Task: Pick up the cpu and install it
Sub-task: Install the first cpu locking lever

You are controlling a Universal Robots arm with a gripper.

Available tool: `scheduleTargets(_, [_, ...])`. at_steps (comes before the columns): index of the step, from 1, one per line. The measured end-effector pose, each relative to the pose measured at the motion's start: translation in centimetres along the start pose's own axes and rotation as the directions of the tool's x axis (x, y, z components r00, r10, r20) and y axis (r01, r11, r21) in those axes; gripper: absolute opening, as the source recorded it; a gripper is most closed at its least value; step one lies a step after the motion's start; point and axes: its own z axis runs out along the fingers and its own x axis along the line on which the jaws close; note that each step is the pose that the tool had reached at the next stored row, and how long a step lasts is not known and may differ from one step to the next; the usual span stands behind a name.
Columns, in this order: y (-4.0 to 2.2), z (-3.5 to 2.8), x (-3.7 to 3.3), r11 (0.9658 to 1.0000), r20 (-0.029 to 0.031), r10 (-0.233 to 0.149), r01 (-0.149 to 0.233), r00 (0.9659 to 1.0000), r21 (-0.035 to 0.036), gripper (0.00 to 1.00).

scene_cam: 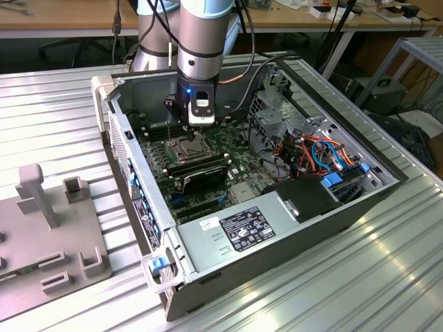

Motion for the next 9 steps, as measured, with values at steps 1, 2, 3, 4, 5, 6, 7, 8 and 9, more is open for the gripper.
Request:
scheduleTargets(1, [0.00, 0.00, 0.00, 0.9999, -0.0008, -0.016, 0.016, 0.9999, -0.0004, 0.11])
scheduleTargets(2, [0.00, 0.00, 0.00, 0.9996, -0.0014, -0.028, 0.028, 0.9996, -0.0007, 0.11])
scheduleTargets(3, [0.00, 0.00, 0.00, 0.9987, -0.0026, -0.051, 0.051, 0.9987, -0.0014, 0.11])
scheduleTargets(4, [0.00, 0.00, 0.00, 0.9981, -0.0031, -0.061, 0.061, 0.9981, -0.0017, 0.11])
scheduleTargets(5, [0.00, 0.00, 0.00, 0.9974, -0.0037, -0.073, 0.073, 0.9974, -0.0021, 0.11])
scheduleTargets(6, [0.00, 0.00, 0.00, 0.9957, -0.0047, -0.092, 0.092, 0.9957, -0.0027, 0.11])
scheduleTargets(7, [0.00, 0.00, 0.00, 0.9945, -0.0053, -0.105, 0.105, 0.9945, -0.0031, 0.11])
scheduleTargets(8, [0.00, 0.00, 0.00, 0.9931, -0.0059, -0.117, 0.117, 0.9931, -0.0035, 0.11])
scheduleTargets(9, [0.00, 0.00, 0.00, 0.9907, -0.0067, -0.136, 0.136, 0.9907, -0.0041, 0.11])
